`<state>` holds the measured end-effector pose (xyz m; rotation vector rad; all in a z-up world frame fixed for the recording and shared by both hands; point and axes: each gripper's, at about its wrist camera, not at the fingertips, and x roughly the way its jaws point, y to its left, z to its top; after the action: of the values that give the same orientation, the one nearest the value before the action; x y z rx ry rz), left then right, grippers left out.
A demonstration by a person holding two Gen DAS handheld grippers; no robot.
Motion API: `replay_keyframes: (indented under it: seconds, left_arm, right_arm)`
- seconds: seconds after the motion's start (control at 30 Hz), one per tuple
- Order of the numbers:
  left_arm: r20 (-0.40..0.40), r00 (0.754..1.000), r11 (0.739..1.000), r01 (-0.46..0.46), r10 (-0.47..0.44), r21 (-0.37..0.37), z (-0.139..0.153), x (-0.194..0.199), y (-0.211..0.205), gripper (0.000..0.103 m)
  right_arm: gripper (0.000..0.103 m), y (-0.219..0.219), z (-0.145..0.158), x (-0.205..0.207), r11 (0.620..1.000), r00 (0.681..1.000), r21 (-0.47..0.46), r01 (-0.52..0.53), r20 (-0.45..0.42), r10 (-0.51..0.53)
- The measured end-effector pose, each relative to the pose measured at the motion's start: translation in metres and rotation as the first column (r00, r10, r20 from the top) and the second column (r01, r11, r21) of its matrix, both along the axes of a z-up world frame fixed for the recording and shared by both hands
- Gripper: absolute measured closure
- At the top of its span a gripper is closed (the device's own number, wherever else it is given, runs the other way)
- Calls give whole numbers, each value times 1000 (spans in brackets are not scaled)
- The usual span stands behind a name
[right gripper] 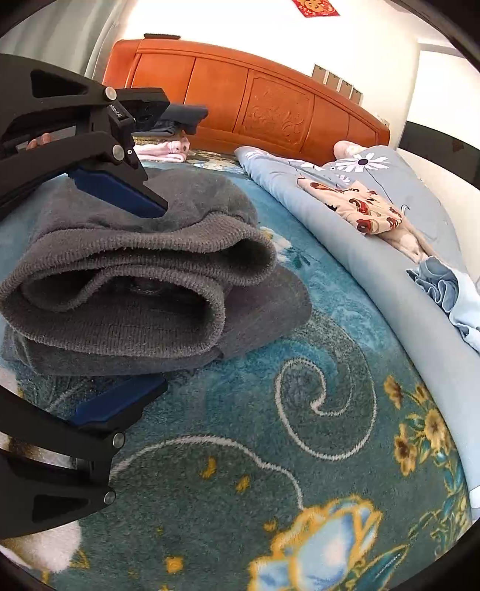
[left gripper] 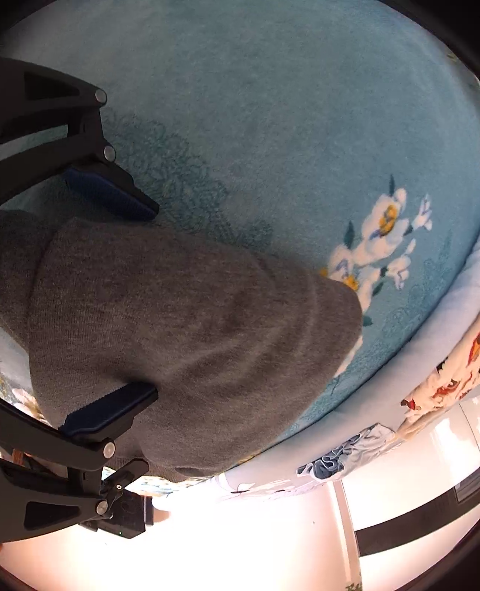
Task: Fold clothes
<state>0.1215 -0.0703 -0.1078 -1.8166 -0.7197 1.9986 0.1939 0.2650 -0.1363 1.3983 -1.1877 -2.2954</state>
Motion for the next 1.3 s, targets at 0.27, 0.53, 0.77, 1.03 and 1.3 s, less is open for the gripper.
replay_keyframes:
  seconds: [0.27, 0.53, 0.77, 1.03, 1.3]
  left_arm:
    - [-28, 1000, 997, 0, -2, -82, 2, -5, 4, 8]
    - [-116, 993, 996, -37, 27, -85, 17, -6, -3, 9]
    - [-27, 999, 998, -42, 41, -41, -2, -11, -7, 9]
    - [-37, 999, 998, 36, -38, -54, 2, -3, 9, 18]
    - [-117, 991, 997, 55, -61, -48, 17, 7, 11, 60]
  right_arm:
    - [16, 7, -7, -5, 995, 996, -95, 35, 90, -27]
    - [16, -3, -5, -13, 991, 997, -131, 29, 80, -18]
    - [16, -14, -1, -19, 997, 994, -69, -23, 106, 30]
    - [35, -16, -1, -16, 999, 989, -38, -34, 142, 39]
    - [59, -20, 12, -14, 1000, 990, -13, -13, 142, 14]
